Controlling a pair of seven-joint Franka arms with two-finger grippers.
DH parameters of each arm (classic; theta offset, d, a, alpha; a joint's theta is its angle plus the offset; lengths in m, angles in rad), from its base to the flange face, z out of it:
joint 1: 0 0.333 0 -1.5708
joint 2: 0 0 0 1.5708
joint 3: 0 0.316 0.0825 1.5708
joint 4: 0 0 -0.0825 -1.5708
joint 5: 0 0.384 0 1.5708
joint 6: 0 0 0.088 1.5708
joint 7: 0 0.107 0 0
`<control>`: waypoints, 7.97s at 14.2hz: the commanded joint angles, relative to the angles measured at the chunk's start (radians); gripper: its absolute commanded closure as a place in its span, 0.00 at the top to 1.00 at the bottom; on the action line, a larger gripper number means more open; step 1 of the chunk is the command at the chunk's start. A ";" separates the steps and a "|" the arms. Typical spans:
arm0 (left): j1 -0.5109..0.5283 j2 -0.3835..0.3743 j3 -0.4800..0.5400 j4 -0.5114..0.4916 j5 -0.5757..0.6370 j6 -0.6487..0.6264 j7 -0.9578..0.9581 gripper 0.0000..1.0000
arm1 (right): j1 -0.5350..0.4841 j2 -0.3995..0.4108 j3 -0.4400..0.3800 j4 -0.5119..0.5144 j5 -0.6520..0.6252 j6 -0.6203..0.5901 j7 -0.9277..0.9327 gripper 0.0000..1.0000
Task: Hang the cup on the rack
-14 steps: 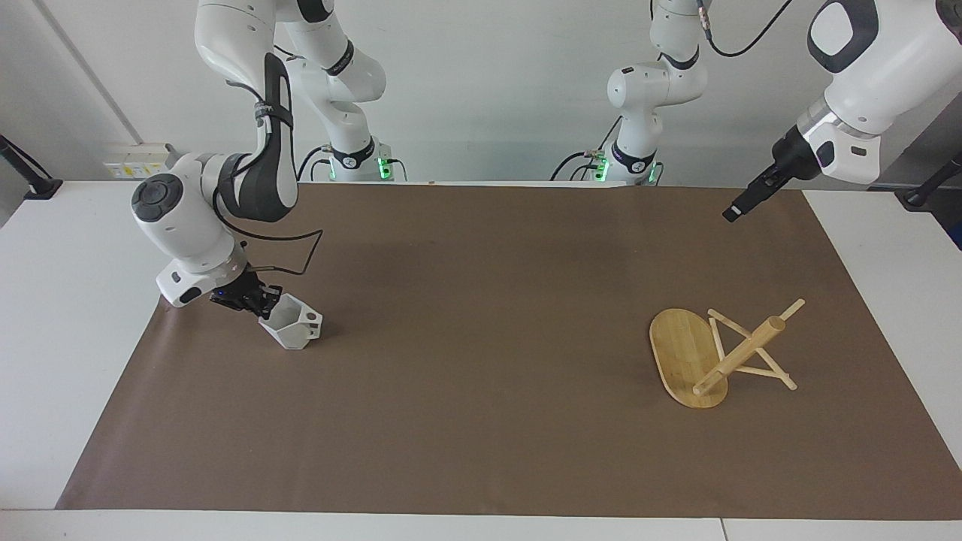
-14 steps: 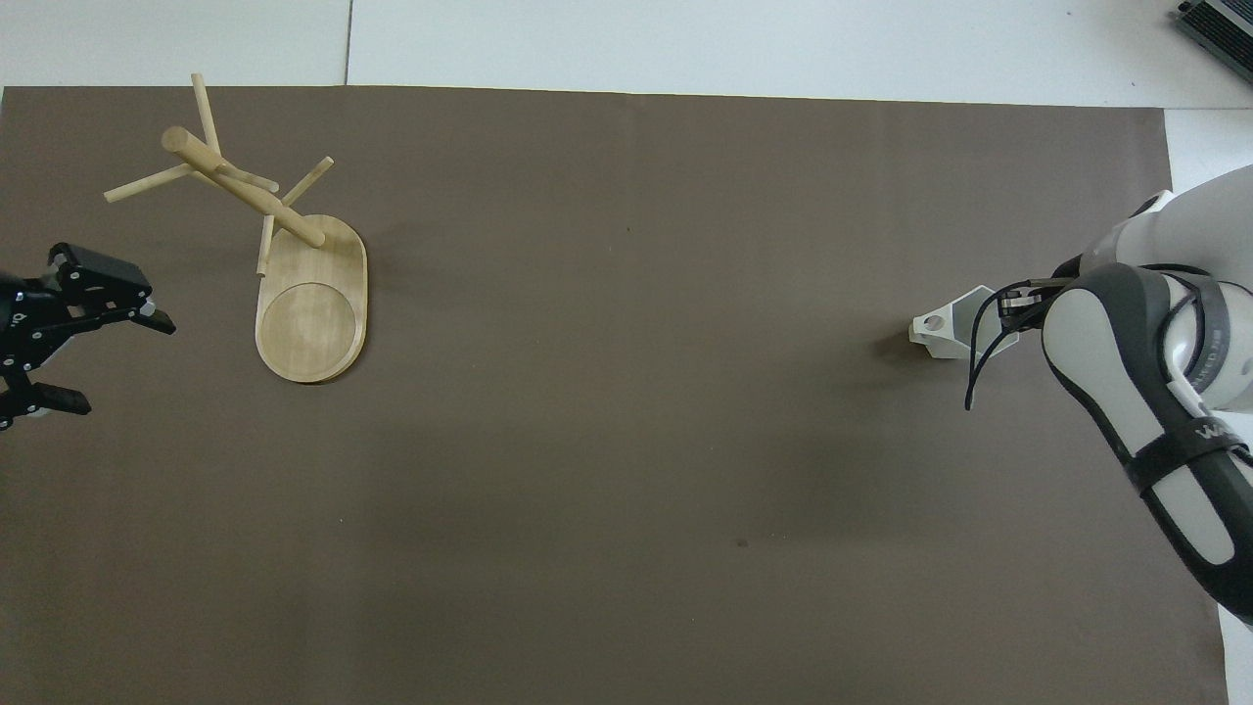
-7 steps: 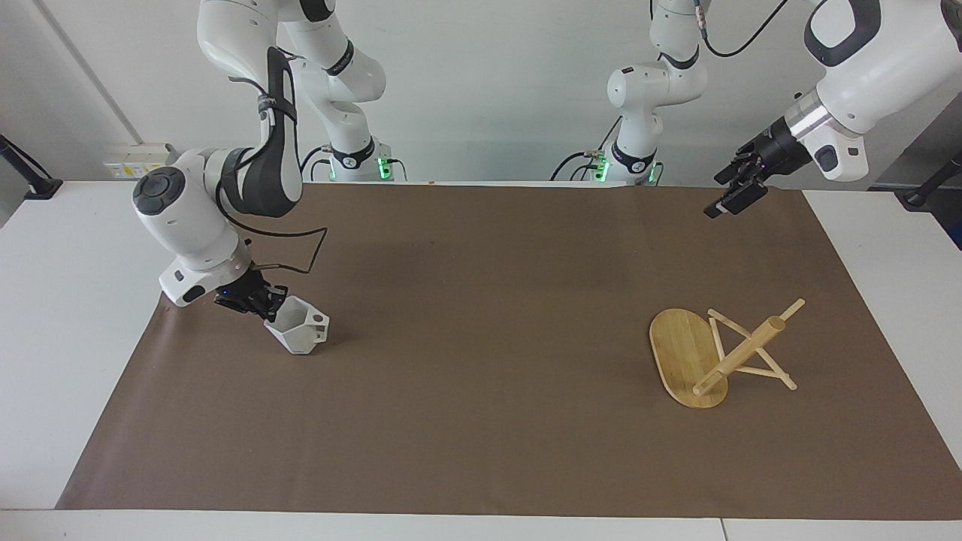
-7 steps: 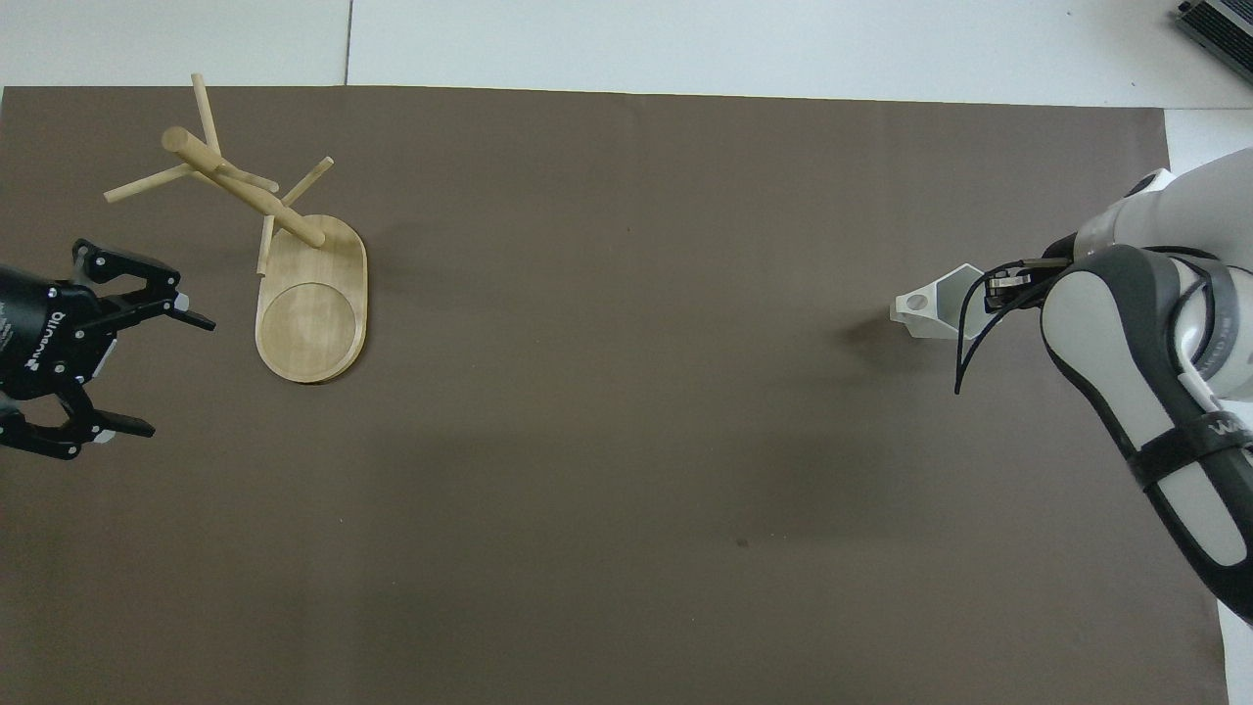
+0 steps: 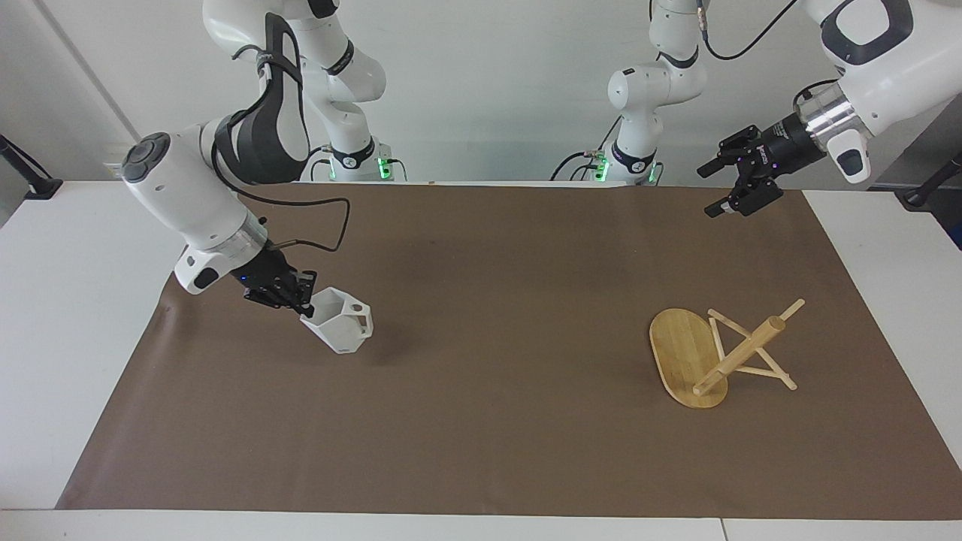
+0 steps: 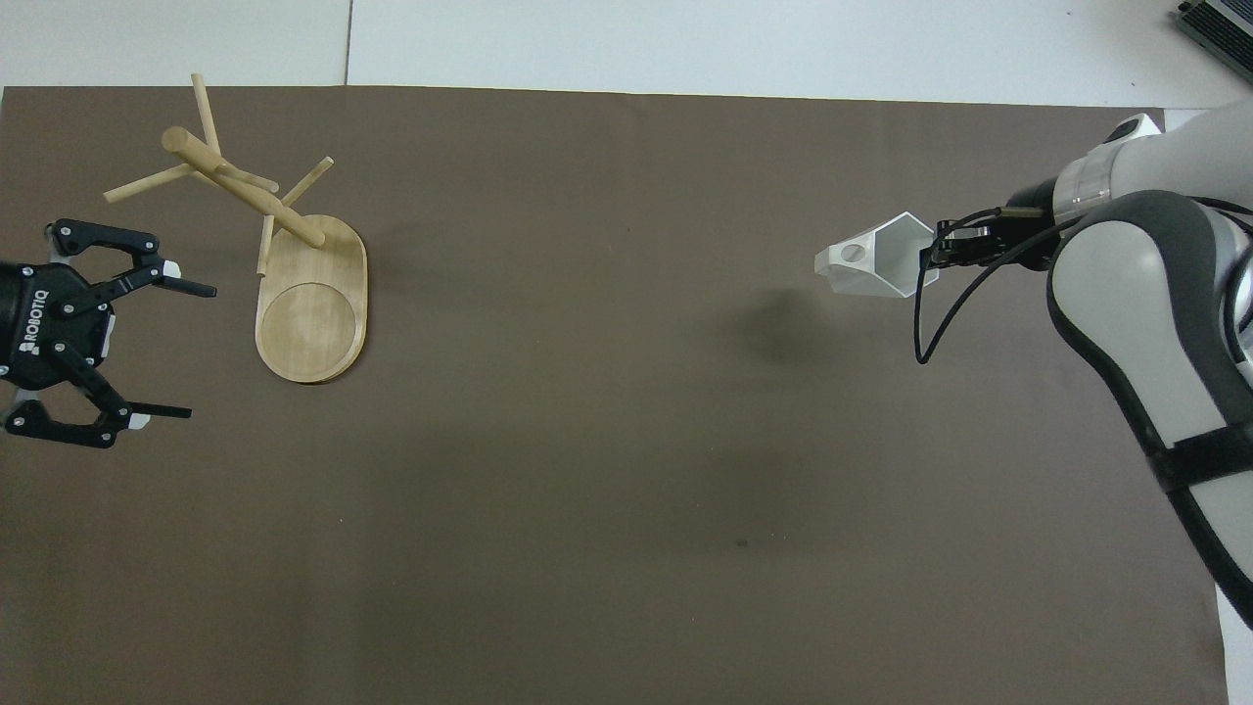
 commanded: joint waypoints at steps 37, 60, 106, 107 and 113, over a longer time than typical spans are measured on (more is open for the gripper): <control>-0.332 0.078 -0.019 -0.168 -0.279 0.590 -0.074 0.21 | 0.013 -0.025 0.521 0.002 0.363 0.255 0.266 0.00; -0.284 0.058 -0.006 -0.203 -0.165 0.560 -0.312 0.00 | -0.029 -0.031 0.503 0.002 0.358 0.229 0.252 1.00; -0.252 0.099 -0.008 -0.365 0.026 1.077 -1.183 0.00 | -0.054 -0.159 -0.114 0.168 -0.252 -0.481 0.059 1.00; -0.252 0.101 -0.008 -0.358 0.026 1.075 -1.181 0.00 | -0.054 -0.165 -0.114 0.168 -0.254 -0.485 0.063 1.00; -0.237 0.113 -0.006 -0.337 0.034 1.070 -1.183 0.00 | -0.053 -0.182 -0.114 0.159 -0.254 -0.539 0.083 1.00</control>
